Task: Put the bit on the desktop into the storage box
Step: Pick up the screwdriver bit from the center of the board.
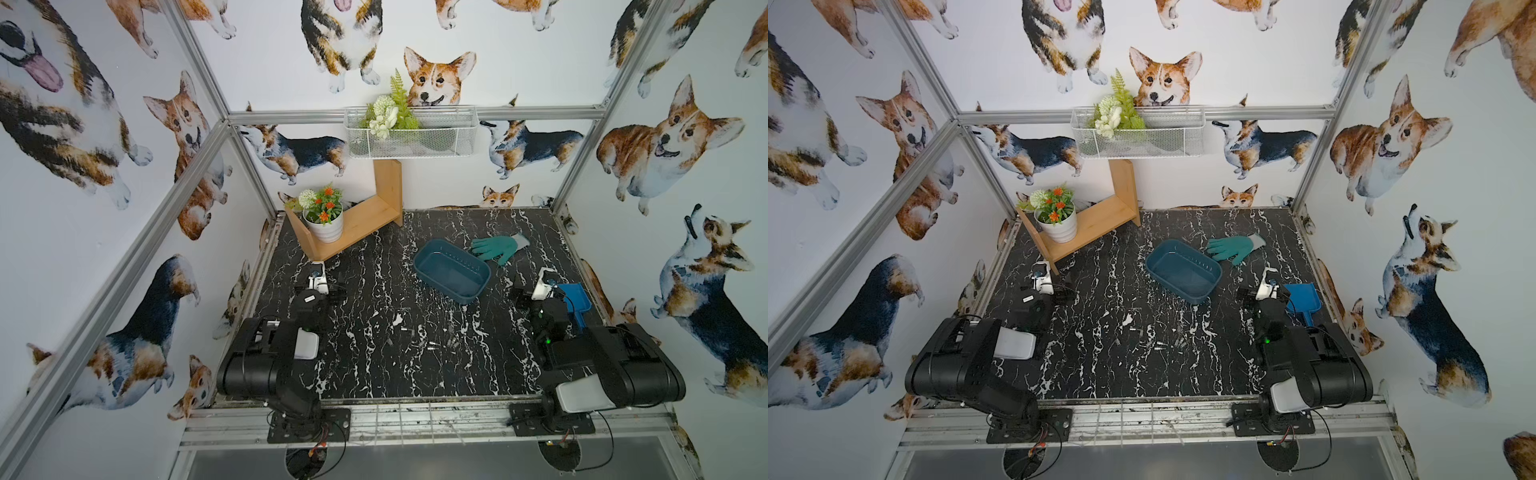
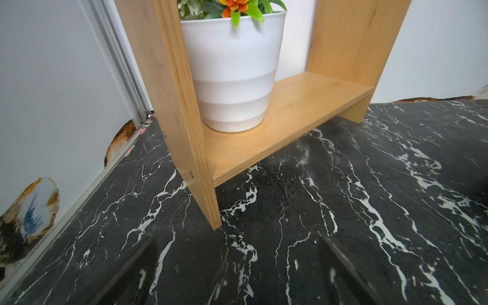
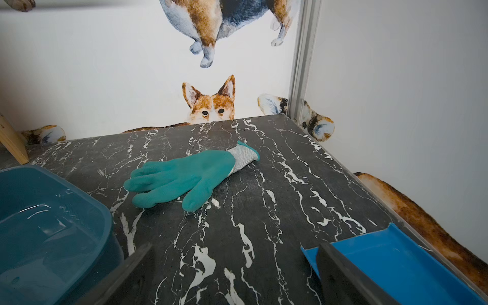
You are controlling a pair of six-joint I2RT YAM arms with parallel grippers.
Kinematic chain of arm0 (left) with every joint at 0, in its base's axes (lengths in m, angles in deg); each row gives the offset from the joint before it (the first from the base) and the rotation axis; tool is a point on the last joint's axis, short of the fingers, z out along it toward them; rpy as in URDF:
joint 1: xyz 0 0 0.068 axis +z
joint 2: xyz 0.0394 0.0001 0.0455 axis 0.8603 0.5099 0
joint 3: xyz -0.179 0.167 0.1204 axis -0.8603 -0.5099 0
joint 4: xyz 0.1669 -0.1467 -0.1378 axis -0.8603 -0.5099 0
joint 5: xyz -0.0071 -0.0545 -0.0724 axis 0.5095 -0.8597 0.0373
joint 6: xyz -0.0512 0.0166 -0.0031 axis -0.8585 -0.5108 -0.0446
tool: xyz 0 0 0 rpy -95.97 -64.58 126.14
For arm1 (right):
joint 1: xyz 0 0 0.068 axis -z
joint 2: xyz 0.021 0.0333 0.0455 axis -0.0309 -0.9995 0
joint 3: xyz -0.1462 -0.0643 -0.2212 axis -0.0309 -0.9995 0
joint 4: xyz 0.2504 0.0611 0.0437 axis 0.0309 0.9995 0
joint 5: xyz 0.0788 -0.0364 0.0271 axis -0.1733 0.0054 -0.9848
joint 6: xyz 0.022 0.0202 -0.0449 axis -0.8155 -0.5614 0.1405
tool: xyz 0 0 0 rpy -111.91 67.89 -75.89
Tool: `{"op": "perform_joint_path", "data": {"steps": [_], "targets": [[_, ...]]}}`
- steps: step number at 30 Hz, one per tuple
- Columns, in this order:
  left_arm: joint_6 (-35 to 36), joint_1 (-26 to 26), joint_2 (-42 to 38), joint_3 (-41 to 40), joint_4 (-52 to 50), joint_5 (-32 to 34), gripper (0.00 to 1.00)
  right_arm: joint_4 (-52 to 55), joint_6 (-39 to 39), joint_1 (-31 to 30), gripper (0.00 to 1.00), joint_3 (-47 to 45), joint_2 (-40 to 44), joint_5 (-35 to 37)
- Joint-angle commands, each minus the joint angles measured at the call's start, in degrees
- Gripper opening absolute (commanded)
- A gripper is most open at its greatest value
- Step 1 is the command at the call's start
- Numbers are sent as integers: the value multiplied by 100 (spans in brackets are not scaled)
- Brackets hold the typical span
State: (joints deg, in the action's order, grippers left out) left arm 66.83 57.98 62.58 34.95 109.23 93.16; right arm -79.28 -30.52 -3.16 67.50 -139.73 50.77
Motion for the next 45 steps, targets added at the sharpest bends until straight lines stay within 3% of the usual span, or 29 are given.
{"op": "perform_joint_path", "data": {"steps": [1, 39, 42, 45], "targets": [[124, 2, -15, -44, 123, -290, 100, -198, -13, -5, 100, 2, -5, 34], [50, 56, -15, 1, 62, -255, 100, -162, 10, 7, 100, 32, 47, 7], [74, 31, -184, 57, -159, -194, 100, 668, -24, 2, 100, 276, 507, 54], [198, -135, -908, 320, -1190, 19, 100, 1591, -86, 7, 100, 567, 1010, 129]]}}
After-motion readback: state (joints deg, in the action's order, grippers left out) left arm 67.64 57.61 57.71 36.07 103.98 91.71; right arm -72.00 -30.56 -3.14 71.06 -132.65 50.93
